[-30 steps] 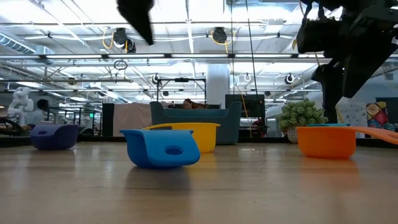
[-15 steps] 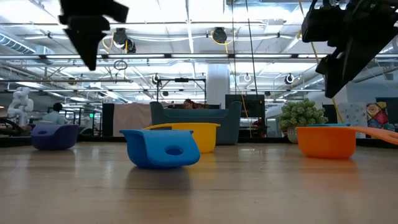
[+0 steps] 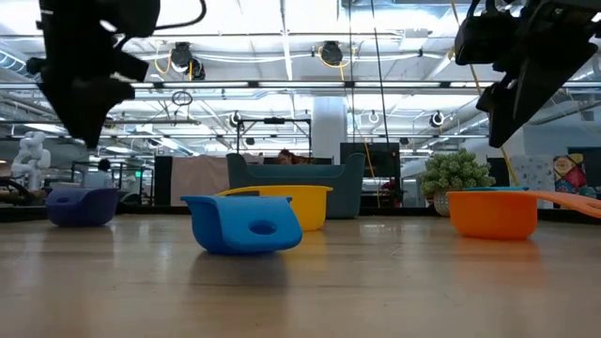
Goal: Nest measuring cups in basket
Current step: Stack the dark blue measuring cup on top of the yellow measuring cup
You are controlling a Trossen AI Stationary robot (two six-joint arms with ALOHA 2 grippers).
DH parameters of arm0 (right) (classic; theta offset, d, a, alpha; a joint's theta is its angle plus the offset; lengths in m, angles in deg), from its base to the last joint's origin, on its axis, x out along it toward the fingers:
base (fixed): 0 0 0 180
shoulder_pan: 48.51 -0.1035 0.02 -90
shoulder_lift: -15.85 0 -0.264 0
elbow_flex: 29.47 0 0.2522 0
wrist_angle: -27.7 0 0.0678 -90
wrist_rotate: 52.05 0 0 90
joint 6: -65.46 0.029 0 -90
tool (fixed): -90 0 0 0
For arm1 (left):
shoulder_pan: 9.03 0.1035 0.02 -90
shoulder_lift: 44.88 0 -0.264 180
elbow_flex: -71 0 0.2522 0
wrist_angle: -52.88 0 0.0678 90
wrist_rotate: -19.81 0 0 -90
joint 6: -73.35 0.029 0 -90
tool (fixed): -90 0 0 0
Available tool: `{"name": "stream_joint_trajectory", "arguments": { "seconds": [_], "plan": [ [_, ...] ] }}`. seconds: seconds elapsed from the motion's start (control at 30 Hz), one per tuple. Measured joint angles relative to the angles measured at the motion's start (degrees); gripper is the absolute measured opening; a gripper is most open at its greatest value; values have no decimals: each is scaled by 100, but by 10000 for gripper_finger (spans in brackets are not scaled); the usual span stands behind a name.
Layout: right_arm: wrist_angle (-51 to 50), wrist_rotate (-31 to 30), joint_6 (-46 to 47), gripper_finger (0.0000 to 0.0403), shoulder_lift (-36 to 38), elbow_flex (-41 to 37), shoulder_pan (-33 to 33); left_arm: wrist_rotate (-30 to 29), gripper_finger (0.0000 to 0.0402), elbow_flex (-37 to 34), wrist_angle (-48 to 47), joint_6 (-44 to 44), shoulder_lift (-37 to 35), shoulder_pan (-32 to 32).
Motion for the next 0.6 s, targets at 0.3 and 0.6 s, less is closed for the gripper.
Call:
{"name": "stream_joint_trajectory", "arguments": {
  "seconds": [0.3, 0.6],
  "plan": [
    [-4, 4, -1, 288, 0, 0, 0, 691, 230, -466, 437, -519, 6, 276],
    [-4, 12, 2, 288, 0, 0, 0, 740, 230, -505, 1067, -447, 54, 319]
  ]
}}
